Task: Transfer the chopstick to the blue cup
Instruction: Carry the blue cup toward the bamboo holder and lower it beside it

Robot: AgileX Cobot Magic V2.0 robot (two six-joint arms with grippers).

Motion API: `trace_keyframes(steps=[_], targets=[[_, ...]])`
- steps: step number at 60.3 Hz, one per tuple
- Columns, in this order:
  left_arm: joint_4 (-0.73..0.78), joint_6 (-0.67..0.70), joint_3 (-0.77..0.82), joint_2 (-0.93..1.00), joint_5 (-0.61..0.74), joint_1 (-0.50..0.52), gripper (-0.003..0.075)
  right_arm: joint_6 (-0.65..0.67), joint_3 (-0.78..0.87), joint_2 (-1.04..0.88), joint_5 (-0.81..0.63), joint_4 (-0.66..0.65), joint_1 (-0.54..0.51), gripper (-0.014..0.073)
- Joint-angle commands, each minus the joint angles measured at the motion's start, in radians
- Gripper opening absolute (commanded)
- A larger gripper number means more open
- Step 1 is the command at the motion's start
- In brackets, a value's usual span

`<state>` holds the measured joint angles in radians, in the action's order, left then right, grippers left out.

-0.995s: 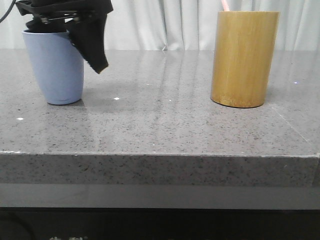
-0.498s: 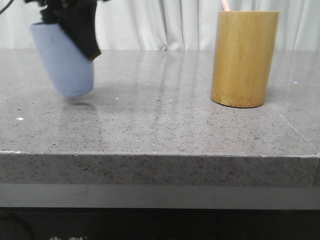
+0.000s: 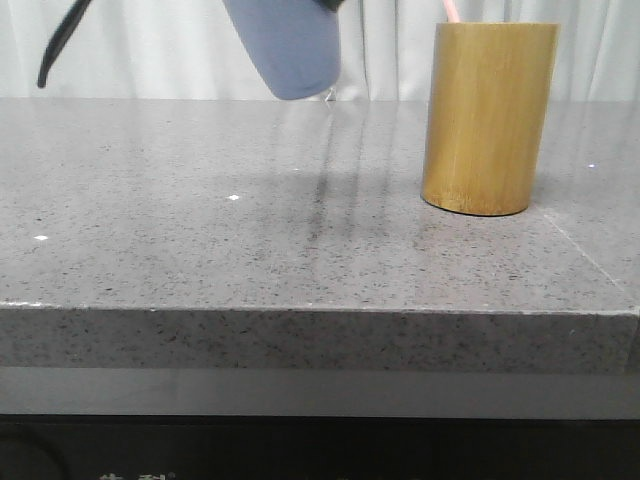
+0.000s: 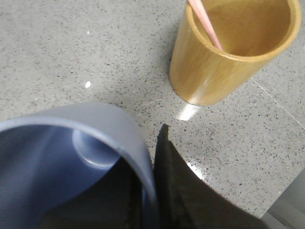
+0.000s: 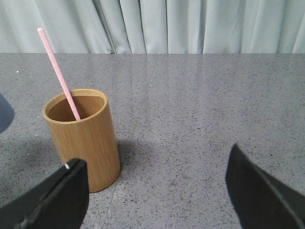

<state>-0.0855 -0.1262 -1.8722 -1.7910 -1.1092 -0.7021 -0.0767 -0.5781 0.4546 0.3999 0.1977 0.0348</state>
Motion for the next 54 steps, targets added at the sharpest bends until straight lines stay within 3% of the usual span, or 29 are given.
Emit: trace_keyframes(steps=[1, 26, 31, 45, 54], targets=[[-0.018, 0.002, -0.053, -0.005, 0.04, -0.009, -0.0018, -0.006, -0.037, 0.011, -0.068, 0.0, 0.002, 0.06], [-0.084, 0.004, -0.137, -0.134, -0.046, -0.009, -0.0004, -0.006, -0.036, 0.011, -0.068, 0.0, 0.002, 0.06], [-0.082, 0.004, -0.137, -0.136, -0.055, -0.009, 0.0052, -0.006, -0.036, 0.011, -0.068, 0.0, 0.002, 0.06], [-0.08, 0.004, -0.137, -0.137, -0.055, -0.009, 0.0344, -0.006, -0.036, 0.011, -0.068, 0.0, 0.002, 0.06], [-0.08, 0.004, -0.149, -0.137, -0.067, -0.009, 0.0389, -0.006, -0.036, 0.011, -0.067, 0.0, 0.002, 0.06]])
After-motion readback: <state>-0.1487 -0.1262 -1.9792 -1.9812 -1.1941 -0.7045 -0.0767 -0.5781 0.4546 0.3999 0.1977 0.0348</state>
